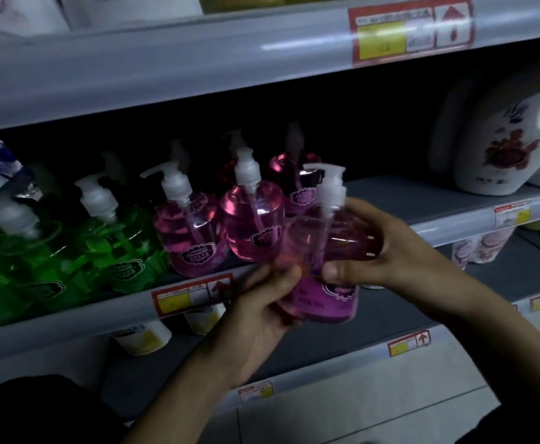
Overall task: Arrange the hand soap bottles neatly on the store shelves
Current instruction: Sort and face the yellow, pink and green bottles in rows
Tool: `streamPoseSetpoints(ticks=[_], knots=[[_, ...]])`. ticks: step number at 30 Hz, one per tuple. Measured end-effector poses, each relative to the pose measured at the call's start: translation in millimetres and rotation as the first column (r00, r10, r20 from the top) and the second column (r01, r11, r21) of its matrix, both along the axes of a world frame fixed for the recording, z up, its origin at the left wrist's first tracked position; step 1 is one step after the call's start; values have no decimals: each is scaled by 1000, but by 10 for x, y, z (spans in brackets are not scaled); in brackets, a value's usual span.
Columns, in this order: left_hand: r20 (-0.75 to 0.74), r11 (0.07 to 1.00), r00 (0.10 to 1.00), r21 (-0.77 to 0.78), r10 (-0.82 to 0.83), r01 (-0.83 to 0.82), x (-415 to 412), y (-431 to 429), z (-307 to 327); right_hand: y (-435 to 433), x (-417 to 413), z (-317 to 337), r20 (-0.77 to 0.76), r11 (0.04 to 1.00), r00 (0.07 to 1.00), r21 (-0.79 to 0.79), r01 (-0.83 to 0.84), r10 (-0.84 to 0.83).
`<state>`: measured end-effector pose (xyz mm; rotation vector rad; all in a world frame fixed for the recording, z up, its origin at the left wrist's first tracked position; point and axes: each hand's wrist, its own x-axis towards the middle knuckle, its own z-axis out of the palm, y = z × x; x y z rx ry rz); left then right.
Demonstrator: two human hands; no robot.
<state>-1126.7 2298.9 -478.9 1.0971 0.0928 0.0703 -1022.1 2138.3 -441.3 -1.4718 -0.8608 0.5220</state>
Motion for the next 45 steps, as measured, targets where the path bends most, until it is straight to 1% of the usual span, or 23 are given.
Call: streamPoseSetpoints(ticks=[1,2,3,4,5,6,7,8,13,16,21,23,27,29,30,32,34,37,38,39,41,43,45], knots=[[16,966,997,246,74,-76,16,26,41,-1,29,6,37,998,997,24,64,-65],[87,847,977,487,194,-212,30,69,87,4,73,8,72,989,987,49,139,-142],[218,648,920,657,325,-385,41,121,136,9,127,7,107,974,969,74,214,-221],[373,424,835,732,404,-533,47,179,185,16,199,3,143,955,945,92,282,-293],[495,225,755,752,430,-620,57,240,218,24,274,-5,176,936,920,101,338,-351],[566,83,703,751,430,-655,74,298,237,33,352,-18,206,919,895,101,381,-395],[593,-4,688,758,419,-652,100,349,253,49,424,-35,233,906,876,93,412,-422],[585,-48,702,781,406,-623,134,391,253,73,493,-55,250,899,865,79,430,-436],[445,-83,818,890,364,-448,280,319,261,270,679,-120,242,907,876,56,417,-418],[361,-92,852,931,381,-353,341,257,236,380,693,-147,240,928,897,55,369,-371],[418,-102,827,906,377,-412,378,273,190,474,761,-219,295,940,898,4,342,-328],[413,-89,830,907,374,-411,387,277,168,478,786,-230,292,940,901,-15,341,-322],[416,-102,836,907,358,-408,393,277,164,483,807,-256,333,946,903,-74,314,-273],[425,-113,832,904,357,-413,383,278,152,440,851,-153,243,965,949,-116,235,-202],[446,-110,821,893,357,-437,386,273,140,412,898,-66,147,976,971,-83,202,-189],[522,-89,780,846,344,-526,396,235,113,380,1072,73,-107,957,957,77,279,-271],[569,-102,759,816,315,-569,424,155,86,450,1217,160,-237,918,916,157,364,-323],[502,-109,824,864,263,-491,502,35,85,692,1288,49,-356,960,905,61,273,-235],[471,-115,844,882,255,-457,526,8,88,756,1274,-2,-386,977,902,1,212,-195],[447,-127,861,895,244,-429,546,-12,88,776,1217,-39,-357,989,922,-65,136,-150],[381,-138,900,923,210,-358,577,-44,73,801,1149,-65,-271,994,959,-92,64,-87],[281,-148,943,955,180,-256,581,-62,41,876,1167,-49,-249,992,960,-66,112,-125],[218,-147,960,970,175,-193,560,-63,25,925,1203,-39,-307,989,941,-22,145,-145]])
